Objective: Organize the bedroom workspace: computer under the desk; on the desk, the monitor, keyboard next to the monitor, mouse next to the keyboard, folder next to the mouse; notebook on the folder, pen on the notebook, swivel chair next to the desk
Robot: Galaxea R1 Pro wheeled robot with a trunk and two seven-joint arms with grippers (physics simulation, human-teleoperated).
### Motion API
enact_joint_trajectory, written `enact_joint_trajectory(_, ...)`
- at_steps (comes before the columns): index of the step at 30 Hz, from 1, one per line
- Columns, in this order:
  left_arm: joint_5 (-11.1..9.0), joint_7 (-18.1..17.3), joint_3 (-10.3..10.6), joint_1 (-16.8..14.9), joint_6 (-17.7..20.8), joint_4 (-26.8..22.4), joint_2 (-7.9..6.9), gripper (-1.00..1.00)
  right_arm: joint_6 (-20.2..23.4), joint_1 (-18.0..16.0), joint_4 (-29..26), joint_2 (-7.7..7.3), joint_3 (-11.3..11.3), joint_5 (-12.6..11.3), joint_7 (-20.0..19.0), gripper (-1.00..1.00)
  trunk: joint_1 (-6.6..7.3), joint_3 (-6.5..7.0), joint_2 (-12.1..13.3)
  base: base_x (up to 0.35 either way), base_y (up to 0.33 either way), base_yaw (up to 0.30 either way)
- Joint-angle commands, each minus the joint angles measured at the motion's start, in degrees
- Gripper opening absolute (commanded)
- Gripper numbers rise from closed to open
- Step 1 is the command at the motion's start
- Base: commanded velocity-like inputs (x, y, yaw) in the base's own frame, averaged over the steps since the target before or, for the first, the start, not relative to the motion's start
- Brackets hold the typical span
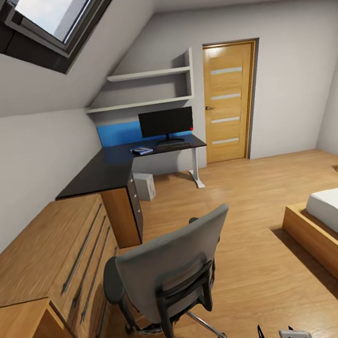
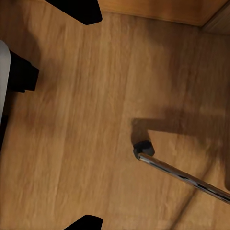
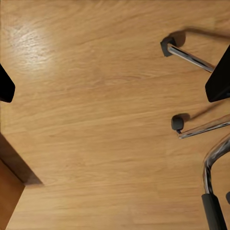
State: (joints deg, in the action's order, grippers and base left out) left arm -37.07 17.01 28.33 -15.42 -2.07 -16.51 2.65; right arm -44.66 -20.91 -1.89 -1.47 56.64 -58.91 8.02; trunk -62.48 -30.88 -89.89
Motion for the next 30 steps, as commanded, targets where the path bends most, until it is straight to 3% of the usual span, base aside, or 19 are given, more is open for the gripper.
enact_joint_trajectory(1,-0.59,0.33,0.49,-0.05,-0.21,-0.01,-0.02,1.00,0.01,-0.01,-0.14,-0.03,0.49,0.01,0.59,1.00,-0.22,-0.24,-0.44,0.000,0.000,0.000)
enact_joint_trajectory(30,-0.63,0.39,0.42,-0.05,-0.21,-0.01,-0.10,1.00,0.01,-0.01,-0.14,0.06,0.66,0.10,0.59,1.00,-6.59,-5.45,-12.08,-0.052,0.000,0.000)
